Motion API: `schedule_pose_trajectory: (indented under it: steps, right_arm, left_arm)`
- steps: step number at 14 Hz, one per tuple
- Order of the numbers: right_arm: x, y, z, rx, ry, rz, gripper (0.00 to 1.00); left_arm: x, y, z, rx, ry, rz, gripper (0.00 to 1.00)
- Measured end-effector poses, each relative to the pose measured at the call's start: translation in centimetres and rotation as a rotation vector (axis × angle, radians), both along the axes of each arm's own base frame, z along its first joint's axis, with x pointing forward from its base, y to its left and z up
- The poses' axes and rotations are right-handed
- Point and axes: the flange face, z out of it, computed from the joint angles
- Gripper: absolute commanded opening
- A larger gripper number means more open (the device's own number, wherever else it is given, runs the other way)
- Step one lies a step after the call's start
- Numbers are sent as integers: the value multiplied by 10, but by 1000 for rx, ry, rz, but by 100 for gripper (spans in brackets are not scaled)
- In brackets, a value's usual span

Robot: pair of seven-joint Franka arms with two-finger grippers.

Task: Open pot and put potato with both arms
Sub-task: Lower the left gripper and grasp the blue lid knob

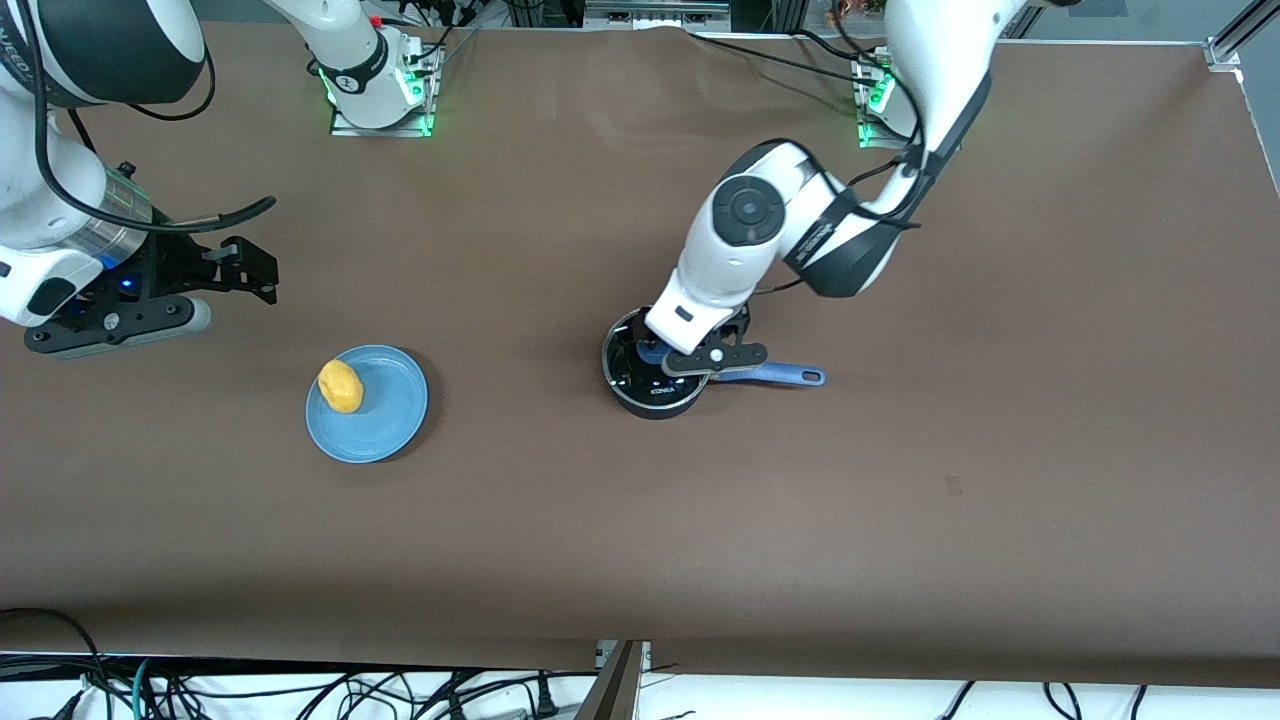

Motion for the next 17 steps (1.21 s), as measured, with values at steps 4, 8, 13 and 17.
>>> schedule_pose_trajectory:
  steps: [4,8,13,17]
  right_arm:
    - [0,0,0,0,0,-1,100]
    - [0,-1,0,0,0,-1,100]
    - [0,-1,0,0,0,-1,100]
    - [0,-1,0,0,0,-1,100]
  left_arm:
    - [-3,-26,-17,-2,1,-15,100]
    - [-13,-42,-25,43,-39,-60,100]
    - [-15,-44,-41,87,-63,-94,100]
    - [-14,-46,-45,76,-69,-95,85]
